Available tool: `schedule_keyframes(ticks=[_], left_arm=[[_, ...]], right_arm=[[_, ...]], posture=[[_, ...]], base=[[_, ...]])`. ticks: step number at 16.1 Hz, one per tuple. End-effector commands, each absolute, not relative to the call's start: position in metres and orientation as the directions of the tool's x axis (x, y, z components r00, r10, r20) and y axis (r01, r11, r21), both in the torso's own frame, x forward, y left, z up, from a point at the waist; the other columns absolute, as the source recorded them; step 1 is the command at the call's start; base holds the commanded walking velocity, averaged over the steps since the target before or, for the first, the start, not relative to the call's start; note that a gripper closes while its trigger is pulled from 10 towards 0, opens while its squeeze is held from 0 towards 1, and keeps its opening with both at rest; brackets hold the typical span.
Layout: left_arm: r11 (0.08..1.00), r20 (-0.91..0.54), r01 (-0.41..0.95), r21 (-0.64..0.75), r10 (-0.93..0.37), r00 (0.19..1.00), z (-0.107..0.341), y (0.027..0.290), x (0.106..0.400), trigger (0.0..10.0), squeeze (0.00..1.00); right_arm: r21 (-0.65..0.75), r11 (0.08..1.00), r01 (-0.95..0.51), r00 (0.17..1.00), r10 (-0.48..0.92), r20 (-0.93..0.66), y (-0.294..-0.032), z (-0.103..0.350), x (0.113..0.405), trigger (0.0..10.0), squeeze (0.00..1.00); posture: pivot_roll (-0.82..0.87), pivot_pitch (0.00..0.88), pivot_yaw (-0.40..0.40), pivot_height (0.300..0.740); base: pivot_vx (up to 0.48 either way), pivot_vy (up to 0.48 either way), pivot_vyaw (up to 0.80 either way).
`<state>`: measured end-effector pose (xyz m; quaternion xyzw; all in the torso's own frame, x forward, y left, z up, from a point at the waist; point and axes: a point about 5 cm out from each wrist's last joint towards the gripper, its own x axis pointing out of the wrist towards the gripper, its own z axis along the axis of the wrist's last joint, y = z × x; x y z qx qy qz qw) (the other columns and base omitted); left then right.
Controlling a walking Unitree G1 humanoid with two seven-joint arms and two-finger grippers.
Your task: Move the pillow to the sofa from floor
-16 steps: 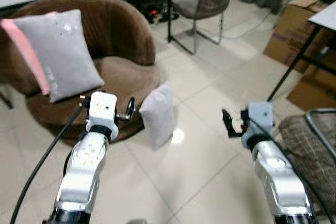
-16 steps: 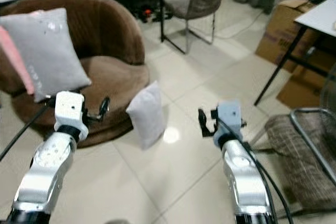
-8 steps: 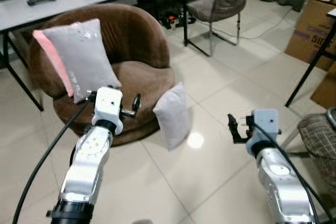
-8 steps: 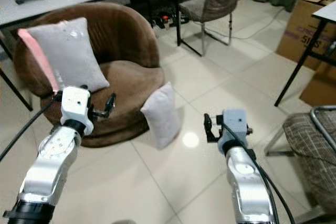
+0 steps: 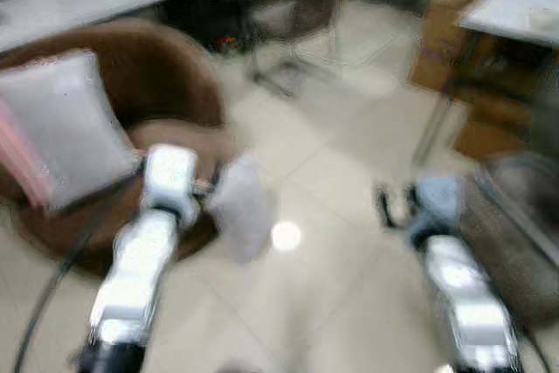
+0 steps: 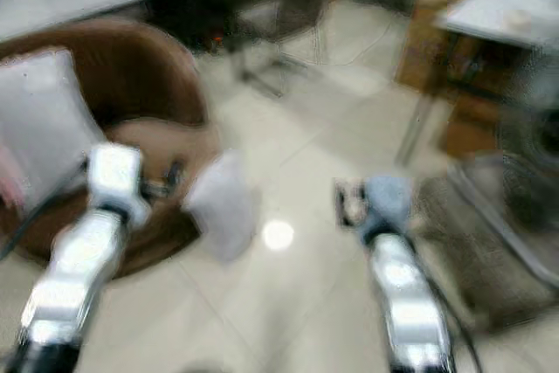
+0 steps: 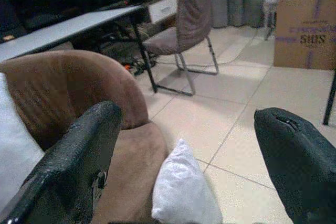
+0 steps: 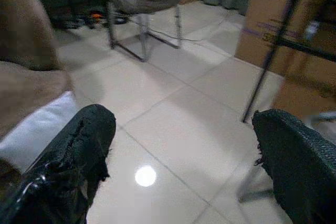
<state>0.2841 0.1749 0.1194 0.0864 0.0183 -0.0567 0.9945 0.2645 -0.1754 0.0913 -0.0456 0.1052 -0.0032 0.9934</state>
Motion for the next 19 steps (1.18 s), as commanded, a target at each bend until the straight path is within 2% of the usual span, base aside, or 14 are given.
schedule_keyframes(ticks=[1,9,13,19], left_arm=[[0.975,-0.038,0.149,0.163,-0.144,0.989,0.122,0.166,0.286,10.0,0.45],[0.973,-0.038,0.164,0.159,-0.16,0.986,0.122,0.163,0.288,10.0,0.45],[0.974,-0.038,0.16,0.158,-0.155,0.987,0.122,0.164,0.288,10.0,0.45],[0.975,-0.037,0.156,0.156,-0.152,0.988,0.121,0.165,0.287,10.0,0.45]], right_arm=[[-0.106,0.994,0.033,0.979,-0.053,-0.195,-0.187,0.095,0.264,10.0,0.0],[-0.115,0.992,0.049,0.979,-0.071,-0.192,-0.191,0.096,0.264,10.0,0.0],[-0.152,0.988,-0.007,0.978,-0.024,-0.205,-0.183,0.094,0.265,10.0,0.0],[-0.181,0.982,-0.046,0.978,0.007,-0.211,-0.179,0.094,0.266,10.0,0.0]], posture=[[0.04,0.0,0.072,0.74],[0.03,0.0,0.086,0.74],[0.03,0.0,0.086,0.74],[0.04,0.0,0.076,0.74]], base=[[0.304,0.0,-0.8],[0.314,0.0,-0.8],[0.315,0.0,0.0],[0.316,0.0,0.8]])
